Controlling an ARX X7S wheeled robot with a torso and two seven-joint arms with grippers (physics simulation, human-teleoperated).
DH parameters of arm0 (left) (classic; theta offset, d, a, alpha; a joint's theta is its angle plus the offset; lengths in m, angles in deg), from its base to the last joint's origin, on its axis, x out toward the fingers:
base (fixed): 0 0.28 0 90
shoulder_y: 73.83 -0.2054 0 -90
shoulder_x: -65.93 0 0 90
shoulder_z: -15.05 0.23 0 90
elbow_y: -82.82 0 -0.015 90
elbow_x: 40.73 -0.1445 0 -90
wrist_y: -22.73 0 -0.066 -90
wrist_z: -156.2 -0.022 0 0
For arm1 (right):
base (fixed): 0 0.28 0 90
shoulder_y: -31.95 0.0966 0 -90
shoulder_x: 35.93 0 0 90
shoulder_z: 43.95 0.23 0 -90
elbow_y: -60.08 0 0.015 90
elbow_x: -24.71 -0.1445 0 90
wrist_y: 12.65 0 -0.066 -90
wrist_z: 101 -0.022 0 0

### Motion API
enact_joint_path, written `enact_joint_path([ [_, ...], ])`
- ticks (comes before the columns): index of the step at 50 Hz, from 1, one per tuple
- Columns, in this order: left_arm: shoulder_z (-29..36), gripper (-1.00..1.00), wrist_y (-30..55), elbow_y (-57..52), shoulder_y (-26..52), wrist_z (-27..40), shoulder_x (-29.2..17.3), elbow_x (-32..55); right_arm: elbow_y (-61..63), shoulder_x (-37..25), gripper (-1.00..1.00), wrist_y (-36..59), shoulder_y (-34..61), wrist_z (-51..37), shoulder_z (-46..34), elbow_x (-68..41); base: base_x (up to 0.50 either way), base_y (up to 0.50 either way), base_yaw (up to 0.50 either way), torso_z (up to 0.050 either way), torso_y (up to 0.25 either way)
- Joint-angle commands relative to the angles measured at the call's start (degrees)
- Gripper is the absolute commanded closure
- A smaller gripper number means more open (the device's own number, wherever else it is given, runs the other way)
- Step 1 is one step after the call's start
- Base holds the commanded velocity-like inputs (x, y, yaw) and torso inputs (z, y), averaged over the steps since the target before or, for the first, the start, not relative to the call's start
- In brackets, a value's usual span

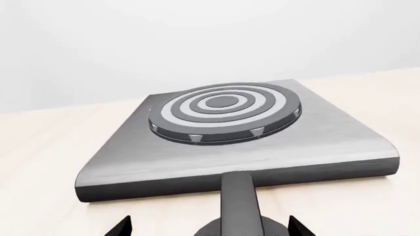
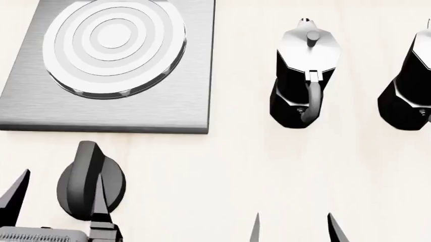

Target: Turn off the stove.

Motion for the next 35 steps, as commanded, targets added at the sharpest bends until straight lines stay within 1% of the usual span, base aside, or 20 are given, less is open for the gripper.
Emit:
enact_joint_path([
  [1, -0.56, -1.0, -1.16, 4.32, 1.71, 0.24, 0.38, 0.53, -0.09, -0.15, -1.0, -0.11, 0.03, -0.07, -0.23, -0.04, 0.0, 0.0, 0.0, 0.0, 0.0],
  [22, -0.72, -1.0, -2.41, 10.25, 3.95, 0.05, 0.88, 1.63, -0.5, -0.39, -1.0, -0.37, 0.19, -0.17, -0.53, -0.21, 0.0, 0.0, 0.0, 0.0, 0.0],
  [35, -0.64, -1.0, -2.41, 10.42, 3.74, 0.42, 0.71, 1.98, -0.35, -0.6, -1.0, -0.48, 0.1, -0.42, -0.59, -0.28, 0.0, 0.0, 0.0, 0.0, -0.001],
])
